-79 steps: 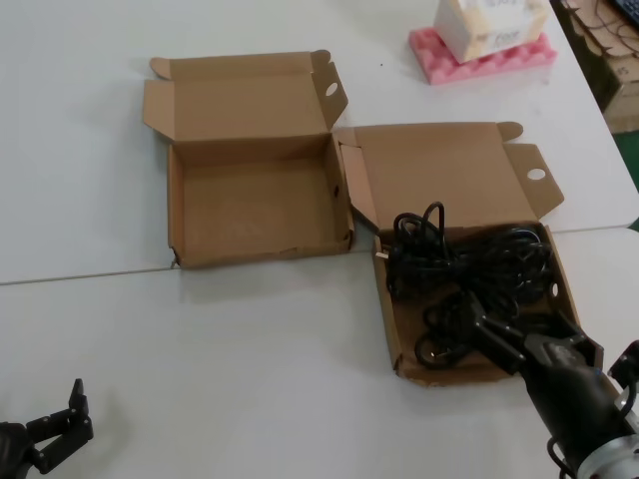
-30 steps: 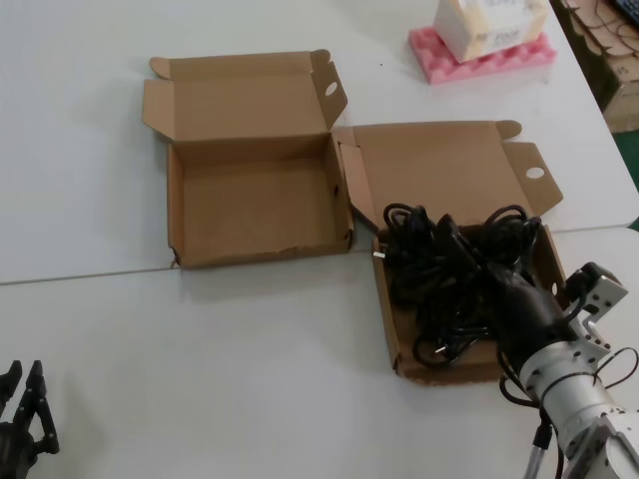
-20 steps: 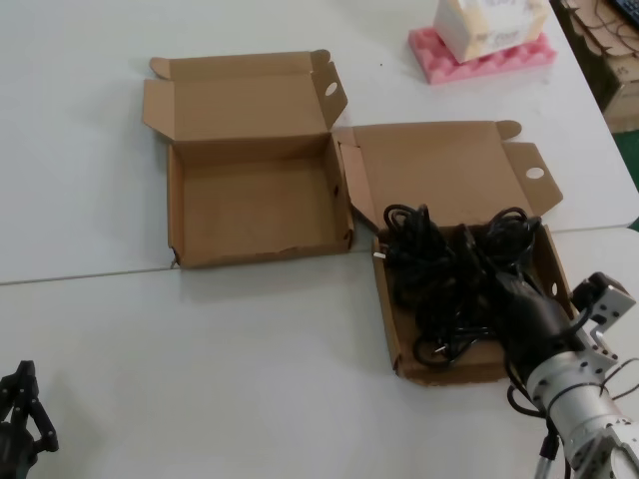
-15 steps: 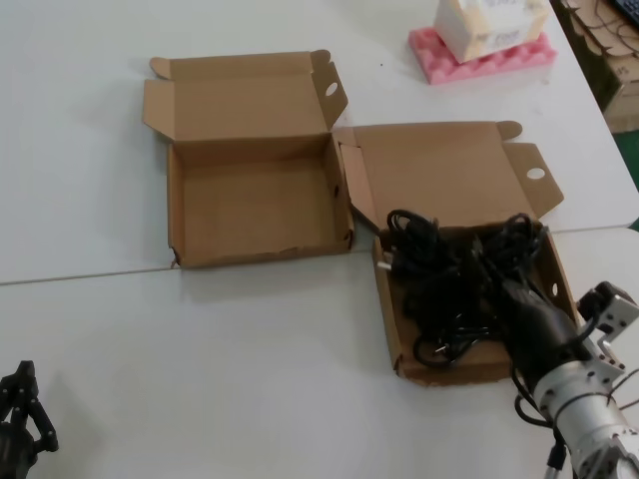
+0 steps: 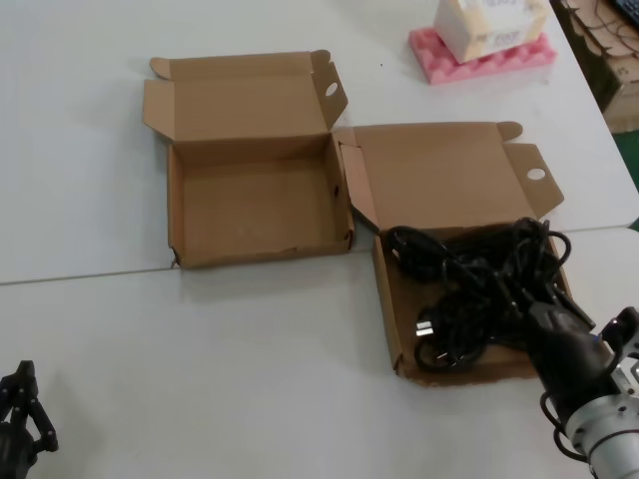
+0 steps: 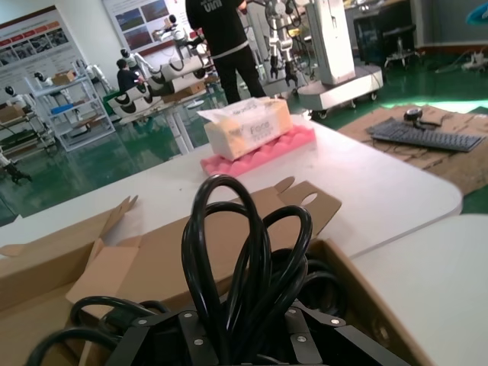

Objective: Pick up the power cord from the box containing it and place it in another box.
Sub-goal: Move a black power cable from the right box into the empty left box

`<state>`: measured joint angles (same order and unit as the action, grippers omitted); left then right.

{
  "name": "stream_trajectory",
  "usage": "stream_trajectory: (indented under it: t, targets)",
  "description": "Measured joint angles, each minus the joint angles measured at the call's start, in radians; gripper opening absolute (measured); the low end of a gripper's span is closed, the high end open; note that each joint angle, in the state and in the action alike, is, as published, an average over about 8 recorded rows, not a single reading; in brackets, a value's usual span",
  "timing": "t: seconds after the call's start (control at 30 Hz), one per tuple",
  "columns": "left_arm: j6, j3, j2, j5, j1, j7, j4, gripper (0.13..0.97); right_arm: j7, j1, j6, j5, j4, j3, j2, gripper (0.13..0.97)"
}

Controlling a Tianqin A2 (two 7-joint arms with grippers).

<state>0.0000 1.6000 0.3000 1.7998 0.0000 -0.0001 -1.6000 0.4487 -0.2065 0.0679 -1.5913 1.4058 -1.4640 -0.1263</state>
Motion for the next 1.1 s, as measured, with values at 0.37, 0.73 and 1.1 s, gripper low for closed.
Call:
stream_trajectory:
  t: [0.37, 0.73, 1.1]
  targets:
    - [0.0, 0.0, 0.0, 0.0, 0.0, 0.0, 0.0, 0.163, 0.0, 0.027, -0.013, -0.084, 0.137, -0.045, -0.063, 0.168]
    - [0.0, 0.0, 0.0, 0.0, 0.0, 0.0, 0.0, 0.163, 0.0, -0.05, 0.004, -0.309, 0.185, -0.163, -0.186, 0.153]
    - [0.0, 0.0, 0.0, 0.0, 0.0, 0.0, 0.0, 0.163, 0.0, -0.449, 0.035, -0.656, -0.179, -0.427, -0.181, 0.152]
